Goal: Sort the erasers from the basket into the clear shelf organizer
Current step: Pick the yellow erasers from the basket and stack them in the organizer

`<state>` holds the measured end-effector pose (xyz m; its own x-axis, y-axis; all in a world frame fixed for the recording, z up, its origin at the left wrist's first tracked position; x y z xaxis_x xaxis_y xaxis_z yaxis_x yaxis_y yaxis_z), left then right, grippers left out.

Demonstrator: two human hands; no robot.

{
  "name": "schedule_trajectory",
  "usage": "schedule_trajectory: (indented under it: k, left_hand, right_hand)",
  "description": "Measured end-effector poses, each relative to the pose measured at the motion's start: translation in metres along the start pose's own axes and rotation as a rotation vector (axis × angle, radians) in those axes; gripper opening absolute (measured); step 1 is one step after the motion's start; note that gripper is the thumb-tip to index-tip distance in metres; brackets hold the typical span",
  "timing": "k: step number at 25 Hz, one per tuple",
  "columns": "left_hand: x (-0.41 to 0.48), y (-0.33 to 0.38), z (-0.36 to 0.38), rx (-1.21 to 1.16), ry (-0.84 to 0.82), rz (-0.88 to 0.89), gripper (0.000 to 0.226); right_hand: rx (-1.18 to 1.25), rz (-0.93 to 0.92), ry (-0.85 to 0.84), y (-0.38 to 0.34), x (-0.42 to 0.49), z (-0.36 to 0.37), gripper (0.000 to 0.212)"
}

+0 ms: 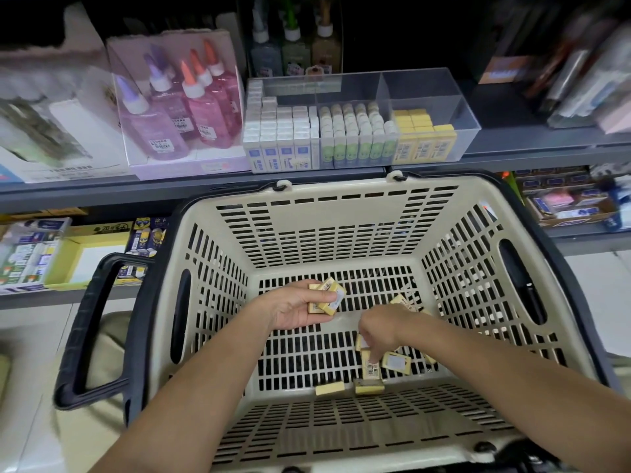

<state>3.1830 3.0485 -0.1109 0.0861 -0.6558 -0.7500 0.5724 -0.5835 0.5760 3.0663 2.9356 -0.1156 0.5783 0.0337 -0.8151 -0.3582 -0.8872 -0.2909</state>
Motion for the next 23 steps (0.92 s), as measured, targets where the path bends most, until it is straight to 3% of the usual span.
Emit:
schedule_trajectory:
  k: [2, 6, 13, 16, 20, 23]
  left_hand:
    - [-0.004, 0.004, 0.002, 0.002, -0.001, 0.019, 0.056]
    - [-0.013, 0.027, 0.006, -0.051, 0.029, 0.117, 0.053]
    - [-0.039, 0.101, 0.047, -0.018, -0.017, 0.353, 0.05]
    - [-0.049, 0.138, 0.066, 0.006, 0.054, 0.458, 0.048]
    - [-0.06, 0.183, 0.083, 0.027, 0.112, 0.609, 0.051]
    - [-0.062, 0.202, 0.084, 0.0, 0.175, 0.666, 0.041]
  right_hand:
    - [0.05, -0.038, -0.004, -0.007, -0.001, -0.002, 0.028]
    - [0.393, -0.131, 0.044, -0.011, -0.021, -0.041, 0.016]
    - [0.537, -0.248, 0.477, 0.032, -0.094, -0.137, 0.015]
    - [0.559, -0.287, 0.701, 0.048, -0.13, -0.174, 0.016]
    - [0.588, -0.361, 0.856, 0.066, -0.169, -0.219, 0.011]
    - [0.558, -0.333, 1.097, 0.085, -0.19, -0.258, 0.008]
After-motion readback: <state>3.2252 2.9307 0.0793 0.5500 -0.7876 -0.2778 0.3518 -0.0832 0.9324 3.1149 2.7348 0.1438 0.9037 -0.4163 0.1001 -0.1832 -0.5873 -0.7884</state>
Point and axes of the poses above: each hand's wrist, its own x-axis towards the middle knuckle, its own z-axis out of the palm, y = z × x, the point moved 4 cm from there along x, towards the middle knuckle, and after that the axes turned 14 degrees about x, right-handed, at the moved point
